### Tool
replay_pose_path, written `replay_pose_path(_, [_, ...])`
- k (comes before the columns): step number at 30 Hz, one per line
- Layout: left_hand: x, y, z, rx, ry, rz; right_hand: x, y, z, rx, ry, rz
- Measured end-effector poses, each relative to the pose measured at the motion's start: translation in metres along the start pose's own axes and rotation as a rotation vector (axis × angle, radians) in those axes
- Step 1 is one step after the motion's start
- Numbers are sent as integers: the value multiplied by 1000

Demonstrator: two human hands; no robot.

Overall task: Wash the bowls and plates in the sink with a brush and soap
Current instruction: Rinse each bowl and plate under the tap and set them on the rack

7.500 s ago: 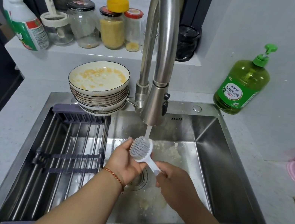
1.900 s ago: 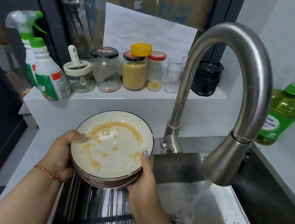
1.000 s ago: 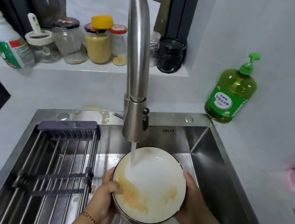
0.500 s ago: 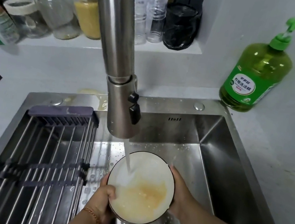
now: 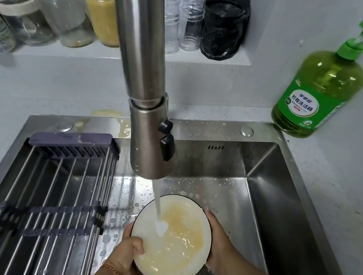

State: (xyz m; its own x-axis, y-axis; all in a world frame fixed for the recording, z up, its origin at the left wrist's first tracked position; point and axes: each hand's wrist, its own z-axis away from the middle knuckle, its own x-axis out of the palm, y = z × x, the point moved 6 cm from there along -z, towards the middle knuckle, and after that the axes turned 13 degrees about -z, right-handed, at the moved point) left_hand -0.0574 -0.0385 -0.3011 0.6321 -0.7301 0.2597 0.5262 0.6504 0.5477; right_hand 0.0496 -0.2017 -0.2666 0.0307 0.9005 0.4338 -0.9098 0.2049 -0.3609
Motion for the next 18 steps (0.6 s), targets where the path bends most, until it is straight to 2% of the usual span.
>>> replay_pose_path(4, [-1,3,8,-29,127,-148,-1,-9,-3,-54,123,231])
replay_pose_path(6, [-3,14,20,0,275,-365,-7,-26,-4,-206,254,441])
replay_pose_path(9, [-13,32,40,127,576,-787,5,-54,25,-501,386,917])
replay_pose_path(11, [-12,37,47,138,611,-998,12,-57,34,-562,391,1154])
replay_pose_path(14, [-15,36,47,99,587,-1183,16,-52,32,-550,391,1391])
replay_pose_path(18, [-17,32,43,101,585,-1278,18,-45,27,-505,344,1496])
